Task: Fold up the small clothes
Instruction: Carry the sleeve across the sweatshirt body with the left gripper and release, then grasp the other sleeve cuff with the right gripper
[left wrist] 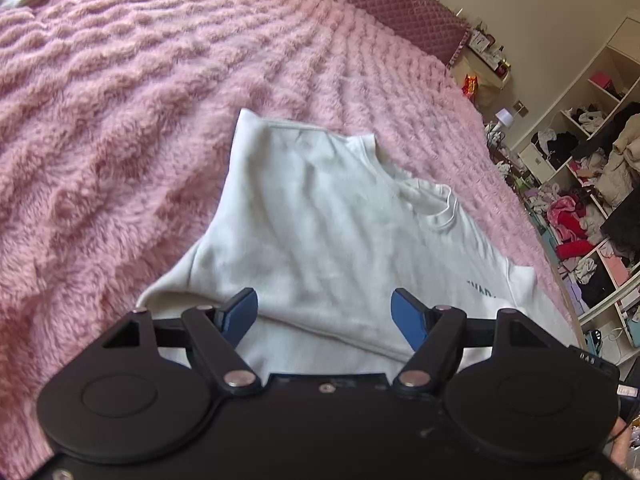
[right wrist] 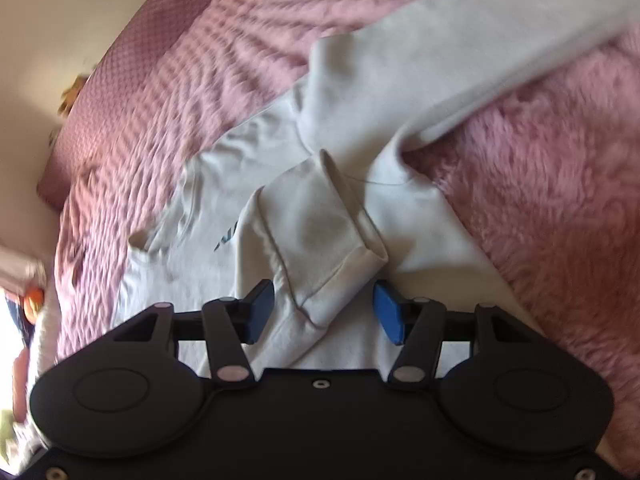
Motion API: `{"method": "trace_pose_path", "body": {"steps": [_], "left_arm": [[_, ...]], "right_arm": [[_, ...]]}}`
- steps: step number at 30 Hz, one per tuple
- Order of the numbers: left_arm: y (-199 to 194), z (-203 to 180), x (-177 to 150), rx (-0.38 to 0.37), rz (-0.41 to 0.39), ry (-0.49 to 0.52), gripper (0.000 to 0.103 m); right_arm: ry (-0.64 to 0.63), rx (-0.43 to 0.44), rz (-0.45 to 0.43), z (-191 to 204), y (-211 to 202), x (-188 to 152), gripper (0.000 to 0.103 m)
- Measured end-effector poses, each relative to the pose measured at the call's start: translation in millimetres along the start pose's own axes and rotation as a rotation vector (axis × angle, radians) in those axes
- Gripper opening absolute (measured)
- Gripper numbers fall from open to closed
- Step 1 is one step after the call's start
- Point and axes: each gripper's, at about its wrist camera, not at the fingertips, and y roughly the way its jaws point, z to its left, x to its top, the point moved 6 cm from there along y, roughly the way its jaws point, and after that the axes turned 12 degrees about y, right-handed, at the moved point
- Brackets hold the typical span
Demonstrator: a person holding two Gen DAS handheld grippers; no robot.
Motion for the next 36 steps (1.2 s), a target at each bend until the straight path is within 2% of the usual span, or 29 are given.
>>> {"method": "trace_pose_path", "body": {"steps": [2,3,4,6,7,12,14,17,18,20,22,24,26,30,33,36], "left_arm": [[8.8,2.1,-2.0,0.013,0.008,0.006,0.075],[10.2,3.1,-2.9,0.019,0.012,0.001,0.075],[7.8,-0.3,-4.6,0.017,0.015,-0.006,0.075],[9.3,-2.3,-2.8,0.011,0.014,-0.021,0.075],[7.4,-4.4,-2.0,0.014,0.012,-0.02,0.075],[17.5,-9.4,7.0,0.046,0.023,0.028,0.076],[24.8,-9.0,7.1,0.062,0.039,0.03,0.076],[34.3,-6.9,4.0,0.095,0.073,0.036,0.076],[35.9,-6.3,3.8,0.103,0.077,0.035,0.076],[35.8,-7.7,4.9,0.101,0.076,0.039,0.076],[35.2,-9.8,6.2,0.092,0.083,0.044,0.076],[33.5,-12.6,7.8,0.078,0.083,0.045,0.076],[30.9,-16.8,9.6,0.075,0.076,0.056,0.076],[26.7,-28.4,10.9,0.07,0.071,0.093,0.088],[27.1,-36.1,9.7,0.07,0.081,0.13,0.088],[29.4,-38.0,8.3,0.085,0.093,0.135,0.09]], "right_arm": [[-0.013,-0.003,-0.006,4.3,8.0,2.0,0.054],[-0.016,-0.011,-0.012,6.9,12.2,2.9,0.046],[-0.021,-0.022,-0.026,9.0,15.9,5.4,0.031],[-0.022,-0.055,-0.05,9.6,18.4,11.2,0.013],[-0.021,-0.056,-0.05,9.1,15.5,14.1,0.008],[-0.105,0.025,-0.12,17.3,-30.0,17.0,0.007],[-0.115,-0.012,-0.094,10.3,-29.3,13.1,0.007],[-0.201,-0.113,-0.038,-5.8,-2.8,4.0,0.009],[-0.184,-0.105,-0.035,-11.5,-1.8,4.2,0.009],[-0.166,-0.069,-0.034,-14.0,-12.6,7.3,0.016],[-0.177,-0.057,-0.056,-15.9,-32.7,15.7,0.033],[-0.181,-0.022,-0.12,-23.2,-59.1,35.2,0.041],[-0.136,-0.036,-0.179,-42.2,-85.0,67.2,0.041],[0.02,-0.098,-0.301,-101.6,-132.3,142.9,0.043],[0.13,-0.143,-0.379,-147.6,-158.0,189.2,0.046],[0.279,-0.169,-0.43,-193.5,-168.5,219.3,0.046]]}}
